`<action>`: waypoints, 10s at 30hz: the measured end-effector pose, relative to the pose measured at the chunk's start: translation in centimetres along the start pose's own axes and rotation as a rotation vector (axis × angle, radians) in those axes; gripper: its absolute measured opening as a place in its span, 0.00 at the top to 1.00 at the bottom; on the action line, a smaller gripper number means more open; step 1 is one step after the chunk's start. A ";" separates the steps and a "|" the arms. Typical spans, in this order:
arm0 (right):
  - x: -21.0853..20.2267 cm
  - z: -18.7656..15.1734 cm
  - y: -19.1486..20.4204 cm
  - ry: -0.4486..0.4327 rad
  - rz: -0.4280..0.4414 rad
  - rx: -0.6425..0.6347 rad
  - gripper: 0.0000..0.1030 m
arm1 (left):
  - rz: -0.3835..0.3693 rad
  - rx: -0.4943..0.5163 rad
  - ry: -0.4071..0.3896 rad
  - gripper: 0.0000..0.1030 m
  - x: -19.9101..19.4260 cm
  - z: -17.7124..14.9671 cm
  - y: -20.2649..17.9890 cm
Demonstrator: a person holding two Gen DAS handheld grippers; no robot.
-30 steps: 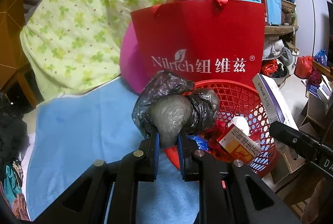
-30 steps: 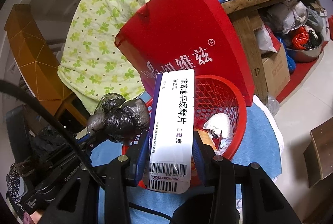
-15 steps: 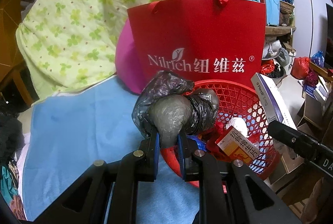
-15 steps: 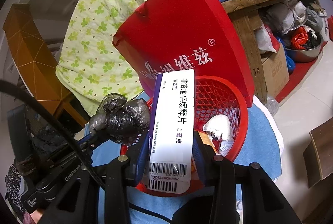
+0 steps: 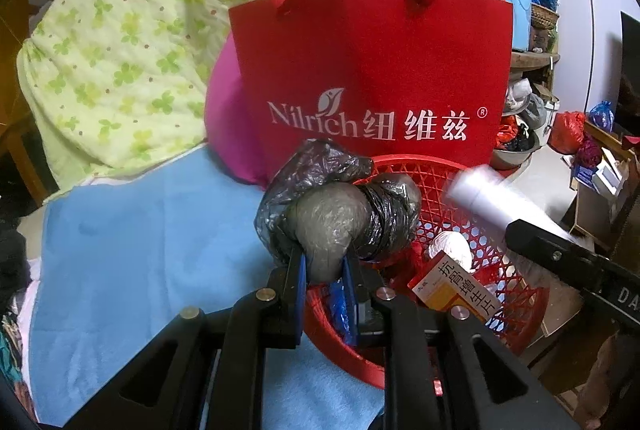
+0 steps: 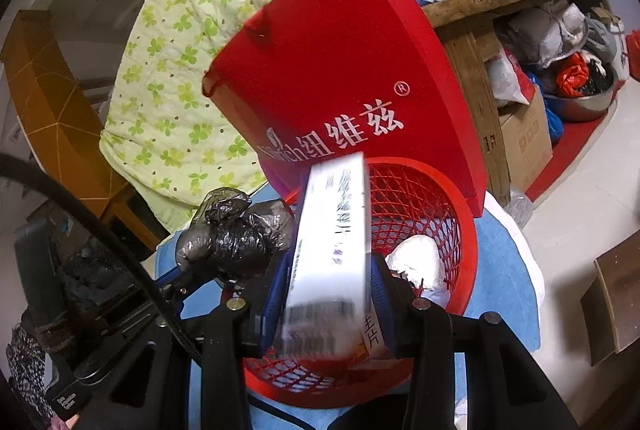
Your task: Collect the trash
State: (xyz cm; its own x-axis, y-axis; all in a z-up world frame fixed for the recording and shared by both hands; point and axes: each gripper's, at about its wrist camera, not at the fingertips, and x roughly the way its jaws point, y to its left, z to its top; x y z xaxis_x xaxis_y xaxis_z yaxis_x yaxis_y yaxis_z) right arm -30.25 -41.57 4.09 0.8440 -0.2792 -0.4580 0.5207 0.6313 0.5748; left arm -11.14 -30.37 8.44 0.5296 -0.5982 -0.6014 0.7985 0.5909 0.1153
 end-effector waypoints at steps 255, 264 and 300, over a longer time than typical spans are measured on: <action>-9.1 -8.9 23.6 -0.068 0.016 -0.566 0.31 | 0.435 -0.245 -0.059 0.07 -23.0 -9.1 15.5; -9.1 -8.9 23.6 -0.068 0.017 -0.566 0.31 | 0.435 -0.247 -0.059 0.07 -23.0 -9.2 15.5; -2.4 -8.2 27.6 -0.073 0.015 -0.620 0.28 | 0.505 -0.316 -0.047 0.07 -20.1 -8.0 20.8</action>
State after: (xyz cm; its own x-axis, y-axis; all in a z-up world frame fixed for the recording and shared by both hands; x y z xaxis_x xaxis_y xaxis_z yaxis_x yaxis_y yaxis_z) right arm -18.95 -17.56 15.50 0.8686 -0.3017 -0.3932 0.3554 0.9321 0.0700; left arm -7.47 -1.74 16.61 0.8393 -0.2209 -0.4968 0.3250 0.9363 0.1328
